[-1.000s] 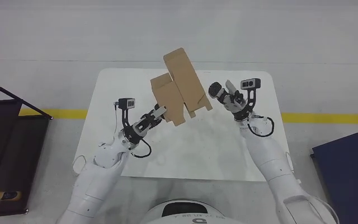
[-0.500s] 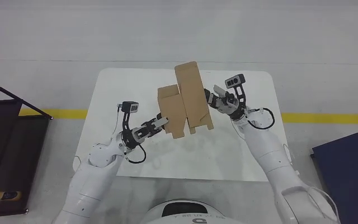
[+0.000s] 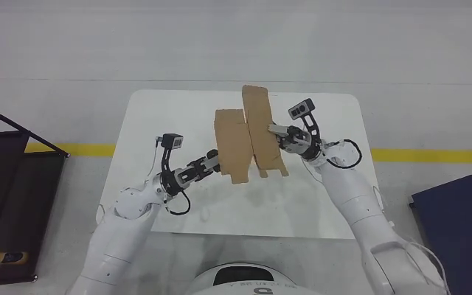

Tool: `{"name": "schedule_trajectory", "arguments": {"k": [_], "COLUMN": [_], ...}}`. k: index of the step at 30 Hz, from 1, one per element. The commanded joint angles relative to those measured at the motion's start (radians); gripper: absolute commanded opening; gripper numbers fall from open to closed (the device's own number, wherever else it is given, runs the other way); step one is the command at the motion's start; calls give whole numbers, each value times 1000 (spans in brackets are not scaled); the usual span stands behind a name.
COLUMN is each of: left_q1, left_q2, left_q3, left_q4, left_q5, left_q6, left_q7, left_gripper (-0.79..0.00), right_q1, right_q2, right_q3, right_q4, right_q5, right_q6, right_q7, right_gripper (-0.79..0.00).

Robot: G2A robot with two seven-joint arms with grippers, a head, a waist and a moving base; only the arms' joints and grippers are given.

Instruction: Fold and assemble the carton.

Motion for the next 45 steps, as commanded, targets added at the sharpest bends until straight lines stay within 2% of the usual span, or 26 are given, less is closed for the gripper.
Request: {"name": "schedule_trajectory", "arguments": {"k": [1, 6, 8, 9, 10, 13, 16, 19, 22, 25, 28, 31, 40, 43, 44, 45], "left_q1": [-3, -10, -15, -16, -18, -21, -21, -21, -20, -21, -21, -21, -21, -9, -2, 1], "left_q2": [1, 3, 4, 4, 5, 5, 3, 1, -3, -4, -4, -4, -4, -2, -3, -4], "left_q3": [1, 0, -4, -7, -12, -32, -50, -51, -35, -29, -29, -29, -29, -25, -18, -9], "left_q4": [3, 12, 16, 20, 25, 46, 67, 71, 62, 59, 59, 59, 59, 45, 50, 61], "left_q5": [-2, 0, 12, 23, 37, 83, 137, 211, 252, 265, 265, 265, 265, 219, 187, 142], "left_q6": [1, 8, 19, 25, 34, 64, 117, 166, 200, 209, 209, 209, 209, 179, 180, 190], "left_q7": [1, 14, 30, 42, 59, 145, 256, 343, 398, 411, 411, 411, 411, 346, 332, 310], "left_gripper": [-785, -785, -785, -508, 0, 0, 0, 0, 0, 0, 0, 0, 0, 0, 0, 0], "right_q1": [0, -2, -3, -3, -6, -27, -68, -142, -195, -236, -249, -247, -248, -247, -243, -249], "right_q2": [0, 0, 3, 6, 10, 15, 12, -8, -22, -41, -56, -66, -69, -69, -70, -77], "right_q3": [2, 10, 17, 26, 38, 66, 94, 73, 47, 5, -28, -47, -50, -47, -41, -55], "right_q4": [1, 8, 9, 10, 14, 14, -13, -100, -176, -226, -240, -233, -235, -233, -232, -233], "right_q5": [-11, -62, -126, -178, -243, -473, -784, -985, -1207, -1275, -1294, -1301, -1297, -1303, -1324, -1281], "right_q6": [-13, -79, -134, -184, -252, -444, -515, -457, -364, -315, -297, -293, -294, -285, -263, -293], "right_q7": [-13, -79, -134, -184, -252, -493, -823, -1123, -1355, -1524, -1630, -1688, -1700, -1703, -1732, -1766], "right_gripper": [-785, -785, -785, -785, -785, -785, -785, -785, -785, -785, -785, -785, -785, -785, -785, -785]}}
